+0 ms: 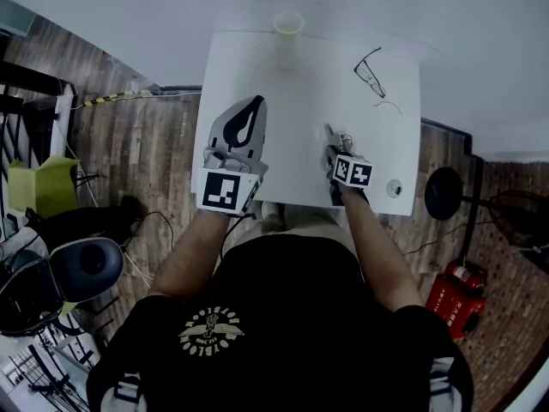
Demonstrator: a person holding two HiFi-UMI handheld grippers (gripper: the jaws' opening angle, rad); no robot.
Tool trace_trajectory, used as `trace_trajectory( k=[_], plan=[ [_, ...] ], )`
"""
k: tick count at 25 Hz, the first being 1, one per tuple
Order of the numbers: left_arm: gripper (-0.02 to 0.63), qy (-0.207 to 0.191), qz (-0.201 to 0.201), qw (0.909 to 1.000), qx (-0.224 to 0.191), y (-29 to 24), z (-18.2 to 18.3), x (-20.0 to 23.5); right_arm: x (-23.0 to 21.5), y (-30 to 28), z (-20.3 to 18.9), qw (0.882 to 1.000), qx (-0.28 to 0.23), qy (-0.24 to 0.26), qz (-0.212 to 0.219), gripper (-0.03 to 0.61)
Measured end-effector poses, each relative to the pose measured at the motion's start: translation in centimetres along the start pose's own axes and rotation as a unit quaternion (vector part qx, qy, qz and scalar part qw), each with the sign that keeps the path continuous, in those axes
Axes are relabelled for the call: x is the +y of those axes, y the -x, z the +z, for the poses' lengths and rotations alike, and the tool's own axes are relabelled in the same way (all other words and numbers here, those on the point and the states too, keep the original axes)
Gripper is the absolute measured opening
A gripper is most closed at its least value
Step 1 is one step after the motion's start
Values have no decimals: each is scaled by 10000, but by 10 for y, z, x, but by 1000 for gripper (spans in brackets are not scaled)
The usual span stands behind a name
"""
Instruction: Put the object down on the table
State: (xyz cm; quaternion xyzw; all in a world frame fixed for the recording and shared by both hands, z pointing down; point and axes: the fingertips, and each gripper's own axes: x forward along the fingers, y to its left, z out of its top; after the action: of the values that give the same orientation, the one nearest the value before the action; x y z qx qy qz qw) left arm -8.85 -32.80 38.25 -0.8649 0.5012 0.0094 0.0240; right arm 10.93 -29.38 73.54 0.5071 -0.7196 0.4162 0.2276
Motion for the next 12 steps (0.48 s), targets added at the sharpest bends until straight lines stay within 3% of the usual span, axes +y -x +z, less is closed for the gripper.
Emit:
trace_trajectory(
  k=[4, 12],
  plan=[
    [6, 22, -60, 10000, 32, -1, -2, -4, -4, -2, -7, 9999, 122, -108, -31, 101],
    [6, -14, -144, 9999, 89, -1, -5, -11, -6, -2, -16, 9997, 220, -132, 35, 181]
  ],
)
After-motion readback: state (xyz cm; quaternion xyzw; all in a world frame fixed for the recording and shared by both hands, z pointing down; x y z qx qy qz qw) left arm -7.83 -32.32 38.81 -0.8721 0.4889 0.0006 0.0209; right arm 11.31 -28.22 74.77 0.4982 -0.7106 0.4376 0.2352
